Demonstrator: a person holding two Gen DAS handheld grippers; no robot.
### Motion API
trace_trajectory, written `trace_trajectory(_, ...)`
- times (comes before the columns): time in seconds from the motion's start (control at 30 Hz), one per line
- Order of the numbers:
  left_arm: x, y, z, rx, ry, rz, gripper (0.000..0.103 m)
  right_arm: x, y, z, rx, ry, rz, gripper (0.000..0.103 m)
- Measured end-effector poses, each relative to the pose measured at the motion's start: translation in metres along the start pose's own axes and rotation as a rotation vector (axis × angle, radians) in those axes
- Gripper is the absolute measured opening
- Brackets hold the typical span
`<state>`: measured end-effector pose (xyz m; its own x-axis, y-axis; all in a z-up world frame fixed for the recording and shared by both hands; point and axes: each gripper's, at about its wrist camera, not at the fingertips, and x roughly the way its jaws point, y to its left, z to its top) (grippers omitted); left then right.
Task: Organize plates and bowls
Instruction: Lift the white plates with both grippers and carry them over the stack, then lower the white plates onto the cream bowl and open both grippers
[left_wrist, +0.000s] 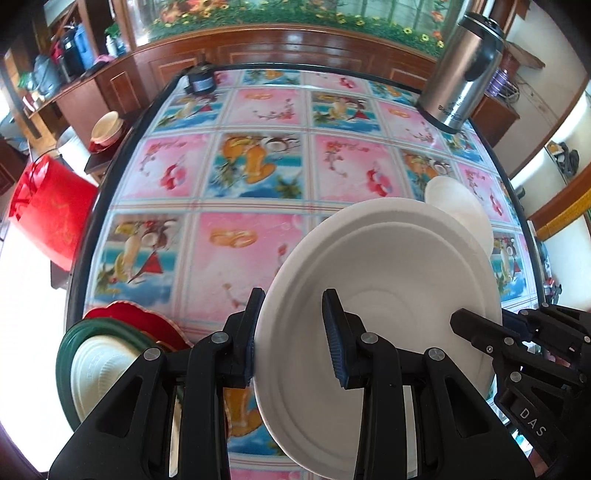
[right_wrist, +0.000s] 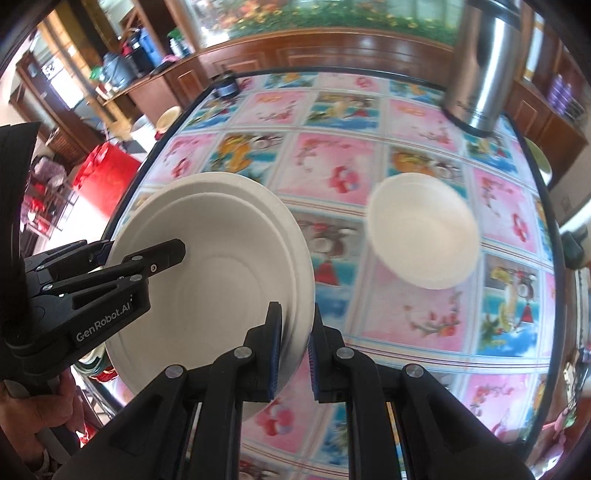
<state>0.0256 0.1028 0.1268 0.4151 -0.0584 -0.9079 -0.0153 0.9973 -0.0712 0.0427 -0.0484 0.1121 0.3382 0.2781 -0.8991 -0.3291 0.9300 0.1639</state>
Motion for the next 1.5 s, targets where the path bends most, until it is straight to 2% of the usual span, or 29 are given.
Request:
trace_trajectory(0.37, -0.022, 0.049, -0.017, -0.070, -0.022, 0.016, 0.031, 0.004, 0.054, 0.003, -0.095, 0.015, 0.012, 0.014)
trace_trajectory(0.93, -0.056, 0.139, -0.062, -0.202, -0.041, 0.108, 0.031, 0.019, 0.151, 0.003, -0.273, 0.041, 0.075, 0.015)
trace_trajectory(1.27, -0.054, 0.178, -0.089, -0.277, -0.016, 0.148, 0.032, 0.042, 0.196, -0.001, -0.353, 0.080, 0.098, 0.016)
trace_trajectory(1.5, -0.045, 0.191, -0.102, -0.303, 0.009, 0.157, 0.032, 0.059, 0.212, -0.003, -0.393, 0.101, 0.086, 0.016)
